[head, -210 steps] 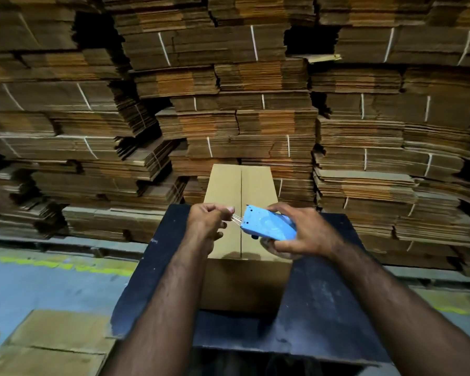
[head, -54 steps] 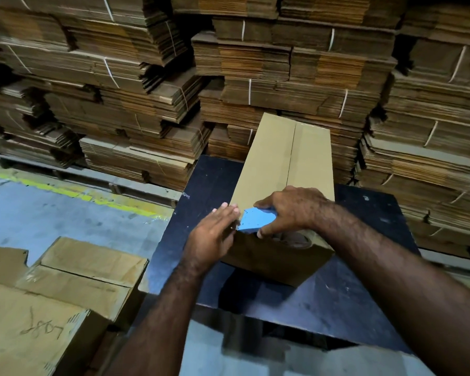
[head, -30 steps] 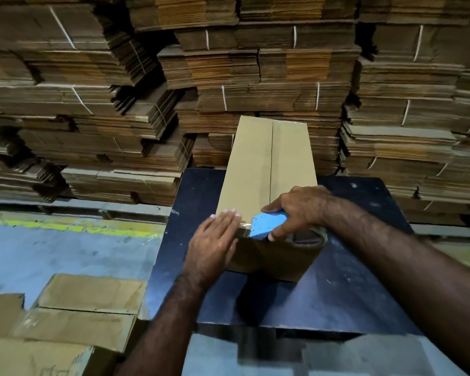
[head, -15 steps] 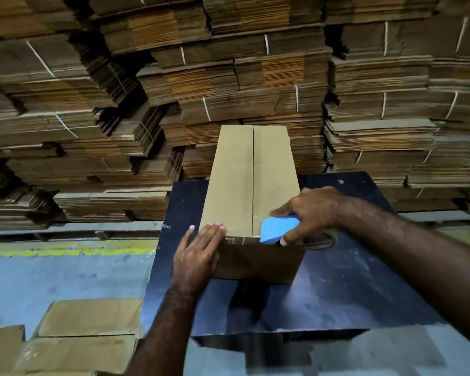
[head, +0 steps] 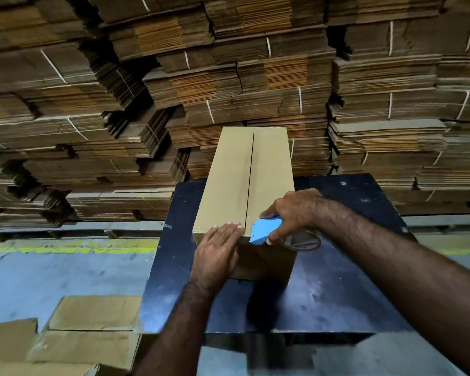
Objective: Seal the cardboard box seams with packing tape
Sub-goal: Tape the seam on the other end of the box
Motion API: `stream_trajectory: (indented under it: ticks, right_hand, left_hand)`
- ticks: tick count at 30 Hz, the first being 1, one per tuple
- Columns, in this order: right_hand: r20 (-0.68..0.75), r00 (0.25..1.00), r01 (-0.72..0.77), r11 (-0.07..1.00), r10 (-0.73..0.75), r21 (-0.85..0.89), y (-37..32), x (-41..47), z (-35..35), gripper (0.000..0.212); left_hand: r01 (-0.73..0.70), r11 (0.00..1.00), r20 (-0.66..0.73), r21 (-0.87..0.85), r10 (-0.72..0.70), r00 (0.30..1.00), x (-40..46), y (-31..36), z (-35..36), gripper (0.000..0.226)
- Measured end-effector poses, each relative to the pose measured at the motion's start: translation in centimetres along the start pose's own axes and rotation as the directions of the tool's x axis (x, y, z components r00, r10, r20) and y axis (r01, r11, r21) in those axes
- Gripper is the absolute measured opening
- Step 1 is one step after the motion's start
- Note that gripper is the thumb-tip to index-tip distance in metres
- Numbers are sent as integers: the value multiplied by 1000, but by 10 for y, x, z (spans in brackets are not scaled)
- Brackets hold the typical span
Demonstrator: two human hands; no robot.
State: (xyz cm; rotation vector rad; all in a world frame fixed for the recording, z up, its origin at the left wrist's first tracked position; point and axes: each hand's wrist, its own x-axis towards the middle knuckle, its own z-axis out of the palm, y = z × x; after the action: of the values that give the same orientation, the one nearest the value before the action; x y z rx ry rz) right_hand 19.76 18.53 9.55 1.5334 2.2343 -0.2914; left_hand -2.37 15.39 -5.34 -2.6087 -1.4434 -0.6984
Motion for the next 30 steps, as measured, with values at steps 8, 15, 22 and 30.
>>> stream_trajectory:
  ticks: [8, 15, 22, 30]
  right_hand:
    - [-28, 1000, 10, 997, -8, 73, 38, -25, -1, 78]
    - [1, 1000, -21, 998, 21, 60, 53, -32, 23, 80]
    - [-67, 997, -28, 999, 30, 32, 54, -29, 29, 81]
    - [-75, 997, -16, 986, 29, 168, 102, -56, 52, 79]
  left_hand:
    - [-27, 1000, 35, 6, 27, 999, -3, -7, -3, 61]
    - [20, 1000, 65, 4, -20, 998, 1, -2, -5, 63]
    - [-29, 999, 66, -16, 30, 997, 19, 51, 9, 66]
    - [7, 1000, 13, 14, -7, 1000, 21, 53, 12, 69]
